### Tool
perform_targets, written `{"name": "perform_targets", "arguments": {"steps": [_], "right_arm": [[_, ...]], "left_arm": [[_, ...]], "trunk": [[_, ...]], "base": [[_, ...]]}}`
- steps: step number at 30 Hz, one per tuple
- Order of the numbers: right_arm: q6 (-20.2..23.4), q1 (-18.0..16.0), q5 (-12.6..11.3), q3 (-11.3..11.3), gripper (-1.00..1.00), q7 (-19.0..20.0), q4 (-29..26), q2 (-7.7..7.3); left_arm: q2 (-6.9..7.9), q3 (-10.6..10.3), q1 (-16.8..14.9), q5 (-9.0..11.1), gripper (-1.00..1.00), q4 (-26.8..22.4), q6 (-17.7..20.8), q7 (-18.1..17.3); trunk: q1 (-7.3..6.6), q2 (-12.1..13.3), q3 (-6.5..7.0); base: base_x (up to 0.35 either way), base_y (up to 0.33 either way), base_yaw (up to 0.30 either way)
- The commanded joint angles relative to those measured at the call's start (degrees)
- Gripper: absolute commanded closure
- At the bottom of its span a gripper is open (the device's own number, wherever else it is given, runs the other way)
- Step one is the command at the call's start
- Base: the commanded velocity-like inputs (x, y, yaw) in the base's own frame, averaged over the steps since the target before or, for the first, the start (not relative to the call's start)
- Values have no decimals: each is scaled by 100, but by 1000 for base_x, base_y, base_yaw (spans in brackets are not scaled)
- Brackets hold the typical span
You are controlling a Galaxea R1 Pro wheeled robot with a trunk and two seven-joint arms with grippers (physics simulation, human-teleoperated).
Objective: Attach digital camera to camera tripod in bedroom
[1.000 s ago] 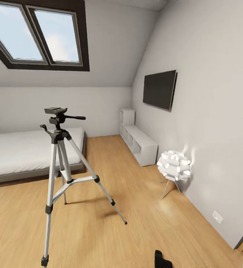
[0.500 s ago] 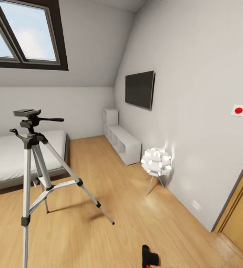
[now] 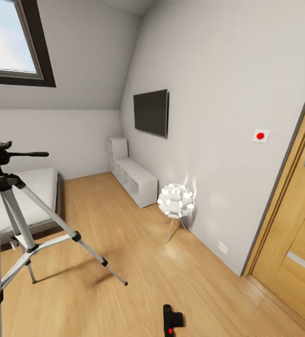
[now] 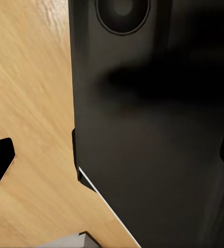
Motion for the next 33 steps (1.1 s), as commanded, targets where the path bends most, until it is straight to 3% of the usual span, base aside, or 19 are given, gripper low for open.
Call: {"name": "perform_targets", "arguments": {"steps": [1, 11, 25, 33], "right_arm": [[-44, -11, -2, 3, -100, 10, 27, 0], [-48, -11, -2, 3, -100, 18, 27, -5], [-61, -11, -2, -3, -100, 20, 27, -2], [-62, -11, -9, -5, -100, 18, 27, 0]], "left_arm": [[1, -1, 4, 12, -100, -13, 11, -1], [-2, -1, 4, 12, -100, -13, 11, -1], [1, 7, 5, 18, -100, -13, 11, -1], [1, 8, 6, 18, -100, -13, 11, -1]], "trunk": [[0, -3, -4], [0, -3, -16], [0, -3, -18], [0, -3, -18]], "base": [[0, 0, -300], [0, 0, -282], [3, 5, -14], [142, 206, -103]]}}
